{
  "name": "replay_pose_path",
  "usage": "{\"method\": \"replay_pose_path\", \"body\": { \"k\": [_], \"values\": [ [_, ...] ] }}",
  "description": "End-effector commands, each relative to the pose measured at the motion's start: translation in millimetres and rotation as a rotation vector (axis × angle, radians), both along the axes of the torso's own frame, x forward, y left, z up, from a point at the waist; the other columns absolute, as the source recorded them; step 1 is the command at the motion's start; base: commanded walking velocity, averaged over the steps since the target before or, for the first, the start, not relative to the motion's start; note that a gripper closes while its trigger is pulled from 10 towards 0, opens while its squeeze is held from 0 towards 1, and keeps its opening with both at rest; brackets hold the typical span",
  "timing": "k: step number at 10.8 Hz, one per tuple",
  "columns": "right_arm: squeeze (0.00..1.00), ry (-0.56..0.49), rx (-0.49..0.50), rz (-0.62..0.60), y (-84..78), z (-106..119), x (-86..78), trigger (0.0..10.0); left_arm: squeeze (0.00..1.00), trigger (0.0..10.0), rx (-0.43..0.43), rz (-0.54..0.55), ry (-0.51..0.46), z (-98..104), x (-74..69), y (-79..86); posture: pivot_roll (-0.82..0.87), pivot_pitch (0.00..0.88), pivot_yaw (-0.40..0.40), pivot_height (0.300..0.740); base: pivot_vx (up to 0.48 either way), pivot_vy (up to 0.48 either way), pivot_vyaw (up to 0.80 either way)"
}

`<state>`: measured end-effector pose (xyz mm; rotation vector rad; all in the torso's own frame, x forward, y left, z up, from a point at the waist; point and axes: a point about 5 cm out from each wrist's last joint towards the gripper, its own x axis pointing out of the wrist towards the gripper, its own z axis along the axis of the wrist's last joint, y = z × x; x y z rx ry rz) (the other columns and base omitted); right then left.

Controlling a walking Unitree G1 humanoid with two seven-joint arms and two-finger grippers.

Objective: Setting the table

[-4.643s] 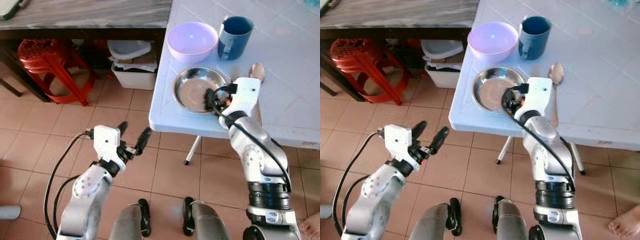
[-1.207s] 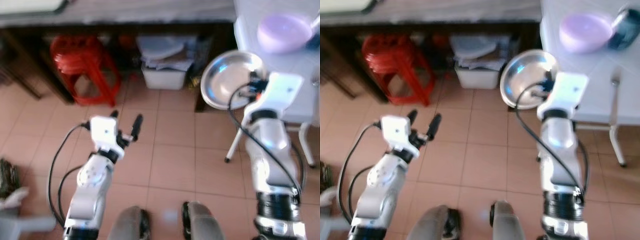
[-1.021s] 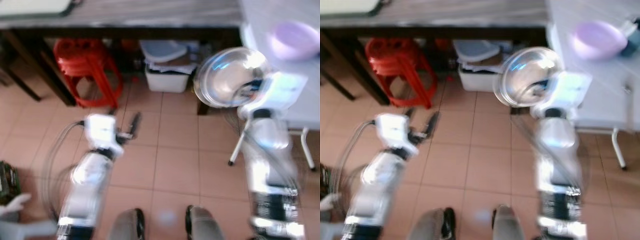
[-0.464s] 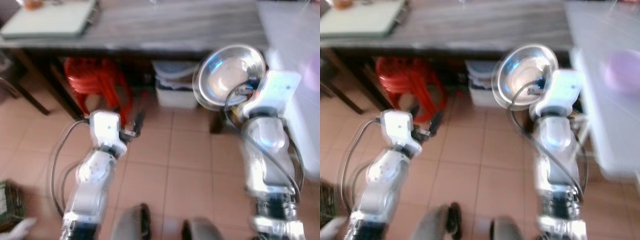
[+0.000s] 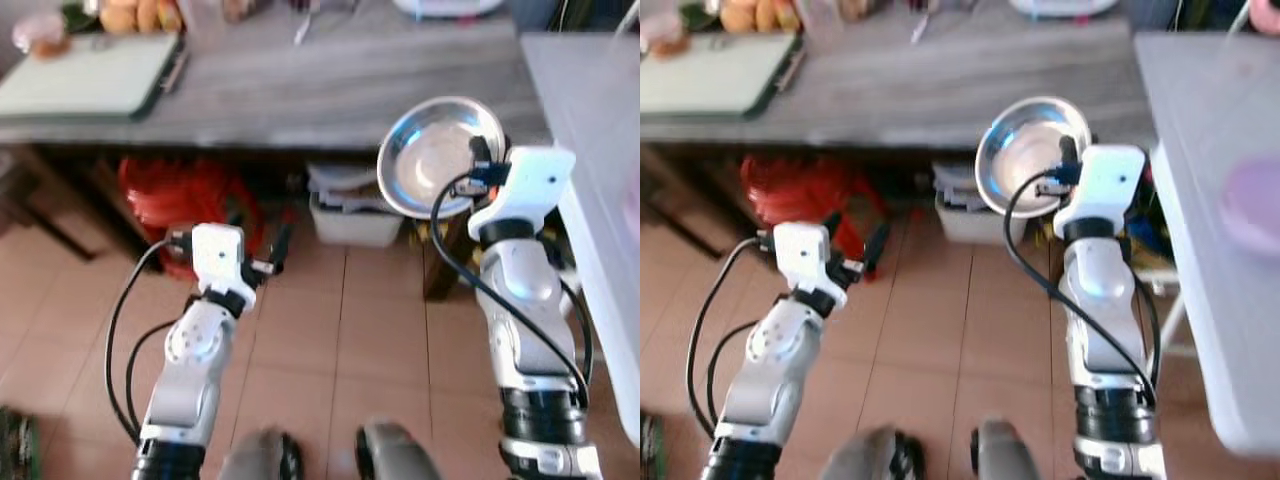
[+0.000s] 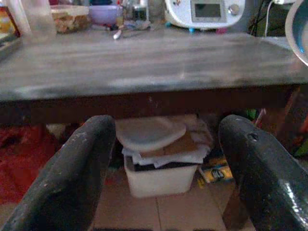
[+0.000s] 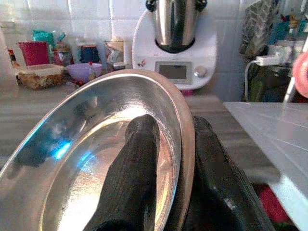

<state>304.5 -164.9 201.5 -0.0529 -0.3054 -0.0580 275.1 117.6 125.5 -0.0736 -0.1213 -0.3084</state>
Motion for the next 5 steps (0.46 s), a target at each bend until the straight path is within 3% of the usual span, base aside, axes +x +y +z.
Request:
{"method": "replay_pose_path", "body": {
  "k": [1,5],
  "values": [
    [0.00,-0.023,0.010,0.036,8.2,3.7,-1.5,0.0,0.00,10.0,0.025,0.011,0.009,-3.3,-1.1,6.2,-0.07,0.153,0.085,0.740,0.480,0.000,0.00],
    [0.00,-0.012,0.021,0.044,8.8,1.0,-2.3,0.0,0.00,10.0,0.019,0.010,0.012,-4.2,-2.8,3.5,-0.07,0.167,0.081,0.740,0.480,0.000,0.00]
  ]
}}
